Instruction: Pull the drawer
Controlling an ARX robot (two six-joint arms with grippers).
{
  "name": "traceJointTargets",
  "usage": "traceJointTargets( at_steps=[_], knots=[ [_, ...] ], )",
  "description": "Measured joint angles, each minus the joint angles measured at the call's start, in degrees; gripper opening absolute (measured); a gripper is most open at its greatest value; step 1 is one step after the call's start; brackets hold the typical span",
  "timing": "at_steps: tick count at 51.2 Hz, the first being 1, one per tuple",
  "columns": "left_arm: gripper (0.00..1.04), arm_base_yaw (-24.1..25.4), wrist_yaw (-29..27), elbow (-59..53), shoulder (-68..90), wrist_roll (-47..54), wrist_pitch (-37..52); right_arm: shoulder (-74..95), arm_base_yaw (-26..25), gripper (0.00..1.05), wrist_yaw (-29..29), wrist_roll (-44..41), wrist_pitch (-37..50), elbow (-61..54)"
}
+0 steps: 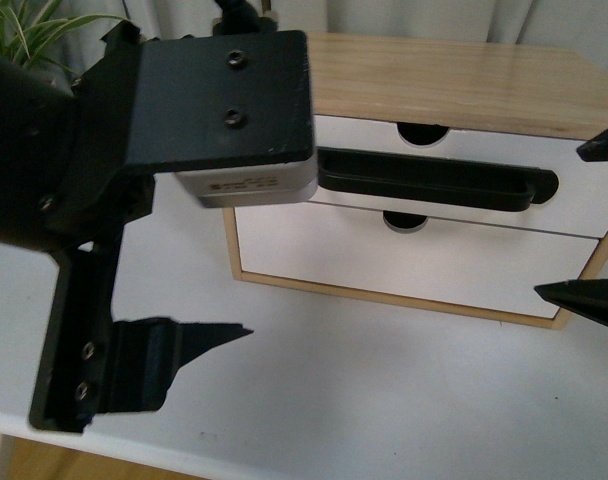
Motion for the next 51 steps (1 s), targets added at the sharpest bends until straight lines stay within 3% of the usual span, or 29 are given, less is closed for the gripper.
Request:
traceJointTargets(
  at_steps=[19,51],
  knots=[
    [0.99,-1.0,-2.3,10.8,10.8,3.4,0.4,11.7,0.7,0.96,-0.1,0.3,7.2,4.9],
    [0.99,-3.2,-2.6,18.3,17.7,3.8,-0.5,21.1,1.7,0.96,0.1,2.8,14.3,7.5]
  ],
)
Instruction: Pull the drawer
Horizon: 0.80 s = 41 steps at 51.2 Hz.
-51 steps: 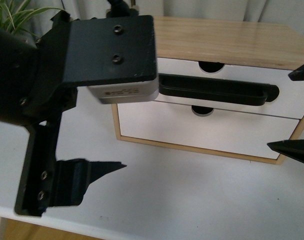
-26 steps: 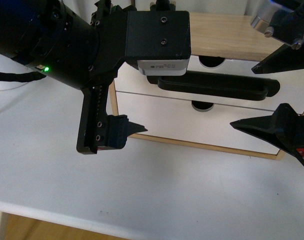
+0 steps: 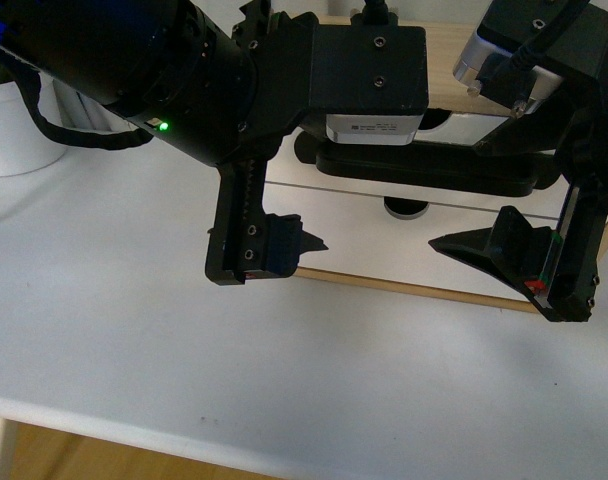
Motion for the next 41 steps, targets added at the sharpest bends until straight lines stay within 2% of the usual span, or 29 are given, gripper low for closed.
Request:
traceJointTargets(
  at_steps=[17,41],
  knots=[
    [0.99,-2.2,0.2,0.8,2.6,-0.2,0.6,1.6,-0.3,0.96,-0.2,1.2,1.8,0.1],
    [0.99,-2.7,-1.7,1.6,3.4,2.8,-1.2,3.3,-0.3,0.96,-0.3,0.4,2.6,0.1]
  ],
)
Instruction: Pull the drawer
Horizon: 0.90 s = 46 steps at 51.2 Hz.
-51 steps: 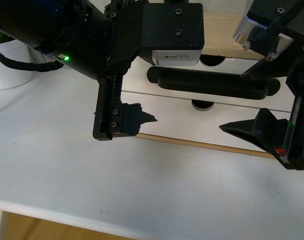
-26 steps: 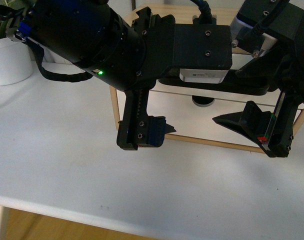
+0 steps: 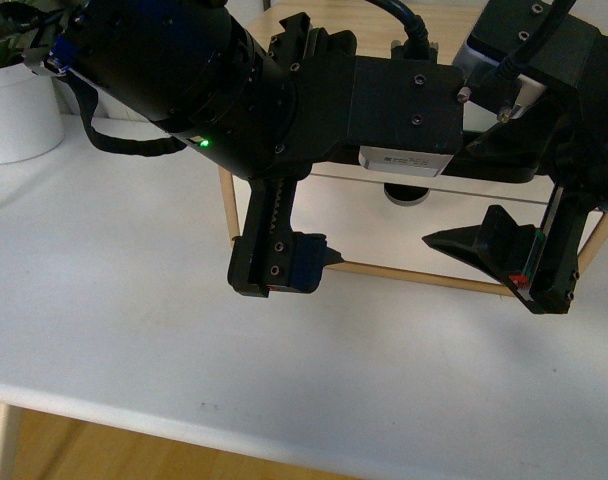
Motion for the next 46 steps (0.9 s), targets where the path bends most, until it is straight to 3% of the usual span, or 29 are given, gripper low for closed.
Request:
traceJointTargets(
  at_steps=[46],
  knots=[
    [0.99,-1.4,-0.7,1.3,0.2,1.1,-4.4,1.2,-1.7,0.96,-2.3,-8.6,-13.2,4.0]
  ],
)
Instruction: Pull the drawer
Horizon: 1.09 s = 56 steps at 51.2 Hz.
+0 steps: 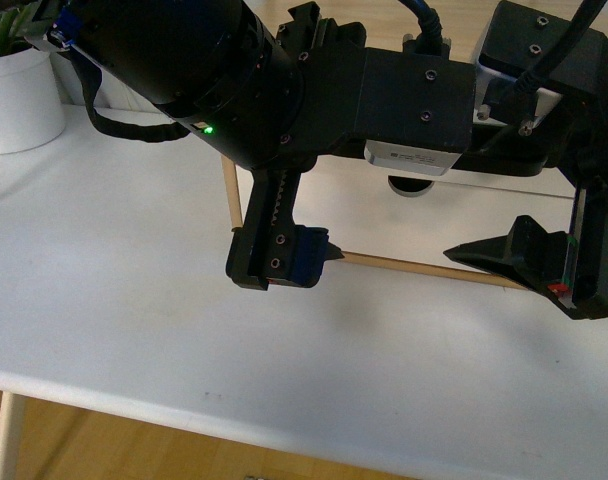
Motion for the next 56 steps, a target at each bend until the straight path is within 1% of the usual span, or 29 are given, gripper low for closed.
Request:
traceJointTargets(
  at_steps=[12,27,32,41,49,56],
  knots=[
    [0.99,-1.0,-0.4,-0.7,-2.7,0.1,-5.7,-2.8,0.0,0.96,-3.2,-2.6,-7.6,-0.5],
    [0.99,-3.0,-1.6,-4.5,-8.7,0.0,-13.7,-8.7,1.9,0.96,-5.0,-5.6,-16.9,-3.7],
    [0.99,-3.4,-2.1,-5.0,-9.9,0.0,-15.4,-9.9,2.4,0.96,-5.0,-5.0,-17.4,-4.4],
    [0.99,-3.8,-3.0,-7.4,-11.5,-0.1,-12.2,-11.3,2.6,0.96,-4.9,-3.1,-15.0,-5.9],
    [0.99,-4.3,-2.3,-9.4,-13.5,-1.0,-8.5,-13.5,2.2,0.96,-6.3,0.3,-13.5,-6.6],
    [0.99,-5.3,-2.3,-11.0,-18.2,-1.6,-5.9,-19.3,0.8,0.96,-7.9,3.7,-12.7,-6.8]
  ],
)
